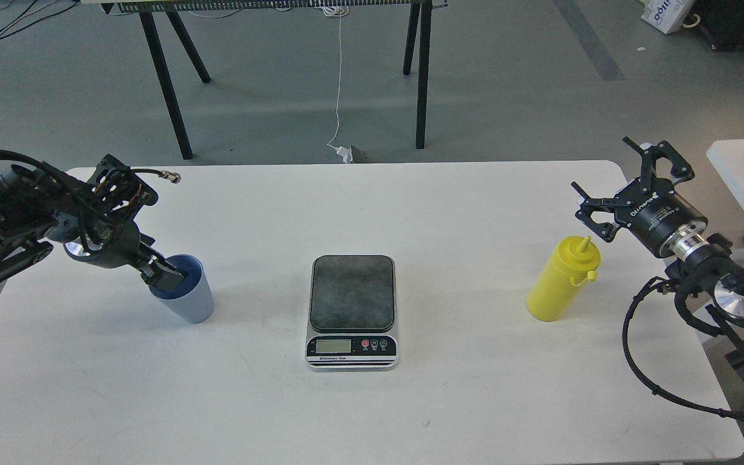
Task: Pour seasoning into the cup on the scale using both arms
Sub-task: 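Close the left gripper on the blue cup rim, then lift the blue cup and carry it over the scale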
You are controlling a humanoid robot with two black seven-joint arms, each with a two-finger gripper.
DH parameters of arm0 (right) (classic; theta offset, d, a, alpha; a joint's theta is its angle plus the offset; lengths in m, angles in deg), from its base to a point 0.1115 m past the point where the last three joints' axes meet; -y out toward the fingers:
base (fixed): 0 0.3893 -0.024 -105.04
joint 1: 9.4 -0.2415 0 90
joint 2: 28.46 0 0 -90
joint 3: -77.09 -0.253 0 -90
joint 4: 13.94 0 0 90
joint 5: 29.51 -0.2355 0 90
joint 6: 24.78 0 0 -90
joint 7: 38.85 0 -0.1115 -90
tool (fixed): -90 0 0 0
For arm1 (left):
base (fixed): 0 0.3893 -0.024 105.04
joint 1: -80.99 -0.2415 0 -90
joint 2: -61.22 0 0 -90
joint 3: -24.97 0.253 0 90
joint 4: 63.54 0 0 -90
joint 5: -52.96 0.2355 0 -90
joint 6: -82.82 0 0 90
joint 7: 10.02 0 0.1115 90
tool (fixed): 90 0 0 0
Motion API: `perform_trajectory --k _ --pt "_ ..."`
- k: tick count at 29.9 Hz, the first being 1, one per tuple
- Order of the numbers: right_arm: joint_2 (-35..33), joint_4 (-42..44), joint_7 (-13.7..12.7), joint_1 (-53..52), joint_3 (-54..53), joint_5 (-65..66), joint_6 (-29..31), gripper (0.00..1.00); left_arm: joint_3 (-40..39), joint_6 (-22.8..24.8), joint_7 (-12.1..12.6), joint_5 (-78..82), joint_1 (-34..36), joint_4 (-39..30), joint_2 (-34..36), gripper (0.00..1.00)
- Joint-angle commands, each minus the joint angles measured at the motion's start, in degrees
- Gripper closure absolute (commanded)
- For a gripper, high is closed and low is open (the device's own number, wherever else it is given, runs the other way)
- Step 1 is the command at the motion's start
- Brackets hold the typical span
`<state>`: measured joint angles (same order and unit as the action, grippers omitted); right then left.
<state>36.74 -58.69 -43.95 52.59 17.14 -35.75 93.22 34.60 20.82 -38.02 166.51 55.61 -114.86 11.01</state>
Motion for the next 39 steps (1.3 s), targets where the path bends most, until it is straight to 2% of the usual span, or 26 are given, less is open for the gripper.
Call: perform_trajectory --k 1,3,6,9,13,15,16,25,32,39 --pt "0.01 0.01 0.0 -0.03 0.0 0.0 0.0 0.01 0.38 0.01 0.0 -0.61 -0.01 -0.01 0.02 0.19" --pt "0.01 0.01 0.0 -0.03 0.0 0.0 0.0 0.01 0.38 0.01 0.0 -0.61 -0.01 -0.01 0.02 0.3" --pt "0.01 0.01 0.0 0.06 0.0 0.0 0.0 0.01 0.38 0.01 0.0 -0.69 -0.01 -0.01 0.11 0.4" --pt "0.01 0.01 0.0 0.14 0.0 0.0 0.0 0.01 0.47 0.01 0.0 -0.87 -0.01 -0.01 -0.24 0.43" --pt "0.01 0.1 0.0 0.23 0.0 0.0 0.0 0.01 0.56 0.01 0.0 -0.69 -0.1 -0.01 -0.15 0.65" --pt "-0.08 0.1 0.0 0.23 0.0 0.0 0.0 0.01 0.56 0.01 0.0 -0.69 -0.28 -0.01 -0.24 0.83" --pt "-0.08 0.1 0.0 0.23 0.0 0.0 0.0 0.01 0.64 0.01 0.0 -0.61 -0.19 -0.01 -0.15 0.89" --pt "-0.08 0.1 0.0 0.85 0.0 0.0 0.0 0.01 0.56 0.01 0.0 -0.78 -0.28 -0.01 -0.15 0.95" --pt "-0.08 0.1 0.0 1.2 -0.09 0.0 0.0 0.01 0.47 0.01 0.0 -0.69 0.77 -0.19 0.11 0.96" --pt "-0.08 0.1 0.0 1.11 -0.17 0.0 0.0 0.01 -0.14 0.01 0.0 -1.22 9.82 -0.8 -0.24 0.96"
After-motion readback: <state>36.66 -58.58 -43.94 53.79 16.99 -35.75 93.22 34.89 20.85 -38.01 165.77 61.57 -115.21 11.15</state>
